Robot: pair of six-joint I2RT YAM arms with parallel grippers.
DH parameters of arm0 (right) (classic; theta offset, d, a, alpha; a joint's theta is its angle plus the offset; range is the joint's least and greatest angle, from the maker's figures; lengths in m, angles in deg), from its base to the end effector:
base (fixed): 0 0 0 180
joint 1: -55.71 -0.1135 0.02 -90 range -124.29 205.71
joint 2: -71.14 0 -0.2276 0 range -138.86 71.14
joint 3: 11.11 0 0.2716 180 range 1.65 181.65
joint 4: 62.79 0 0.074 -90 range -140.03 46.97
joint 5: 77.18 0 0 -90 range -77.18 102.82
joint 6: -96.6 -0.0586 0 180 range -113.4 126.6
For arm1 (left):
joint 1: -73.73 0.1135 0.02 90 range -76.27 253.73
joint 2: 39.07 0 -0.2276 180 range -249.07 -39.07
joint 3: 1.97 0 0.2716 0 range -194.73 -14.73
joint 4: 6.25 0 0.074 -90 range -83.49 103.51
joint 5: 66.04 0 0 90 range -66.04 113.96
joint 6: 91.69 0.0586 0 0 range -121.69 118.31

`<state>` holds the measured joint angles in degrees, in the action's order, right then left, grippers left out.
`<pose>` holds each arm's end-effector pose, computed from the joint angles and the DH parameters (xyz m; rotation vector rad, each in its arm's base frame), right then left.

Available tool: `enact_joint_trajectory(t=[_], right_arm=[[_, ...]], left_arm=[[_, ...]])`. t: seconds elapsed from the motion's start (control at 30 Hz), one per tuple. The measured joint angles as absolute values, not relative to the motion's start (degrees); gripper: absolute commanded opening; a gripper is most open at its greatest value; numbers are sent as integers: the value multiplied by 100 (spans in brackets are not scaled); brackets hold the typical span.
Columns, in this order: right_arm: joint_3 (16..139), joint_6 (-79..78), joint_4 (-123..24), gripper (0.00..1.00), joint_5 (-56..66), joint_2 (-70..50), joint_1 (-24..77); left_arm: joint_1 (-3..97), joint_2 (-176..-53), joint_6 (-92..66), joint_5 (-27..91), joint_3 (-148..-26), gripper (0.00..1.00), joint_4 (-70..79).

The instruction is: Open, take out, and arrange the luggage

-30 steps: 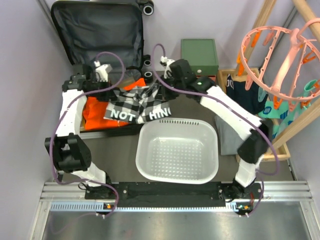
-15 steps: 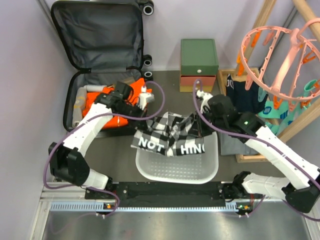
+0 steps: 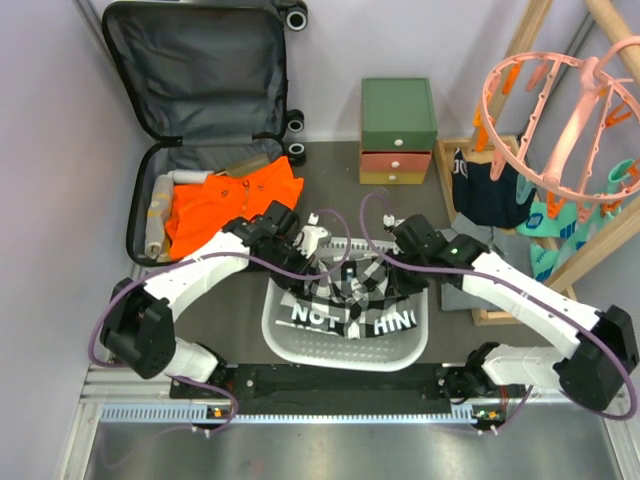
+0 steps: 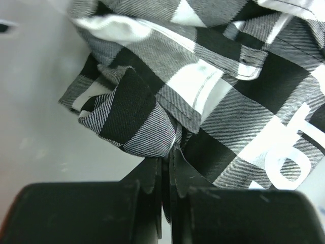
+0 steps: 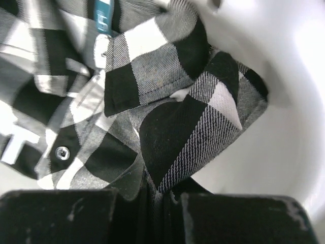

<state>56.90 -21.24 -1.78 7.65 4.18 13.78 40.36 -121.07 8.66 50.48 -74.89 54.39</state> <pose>0.1964 0.1835 0.2133 -0.3657 2.6909 0.5173 0.2364 -0.1871 0.1774 1.1501 2.5504 -0.7452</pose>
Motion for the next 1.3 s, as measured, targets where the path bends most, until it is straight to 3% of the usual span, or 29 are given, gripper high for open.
enact_joint_trajectory(t=[0.2,0.3,0.33,0.47,0.57,0.67,0.87,1.07,1.3], right_arm=[[5489,-2106,-551,2,931,-258,1376],[5493,-2106,-648,23,1021,-432,1376],[5495,-2113,-661,34,1040,-443,1374],[5650,-2139,-687,48,1248,-463,1247],[5961,-2095,-468,52,1607,-465,1026],[6221,-2051,-145,53,1989,-518,836],[6837,-2014,522,46,2691,-745,508],[7224,-1929,594,27,3314,-673,545],[7008,-1811,174,23,3331,-878,814]], left_arm=[[4025,-12024,737,4436,-7389,0,5185],[4008,-11967,724,4283,-7349,18,5081],[4004,-11967,730,4262,-7345,29,5054],[3962,-11991,791,4237,-7413,49,5083],[3966,-11995,861,4133,-7645,53,5266],[4012,-11995,918,3816,-7931,53,5509],[4076,-11998,1062,3440,-8657,45,5999],[4076,-11897,1198,2546,-8917,15,6101],[4049,-11829,1237,1999,-8678,12,5983]])
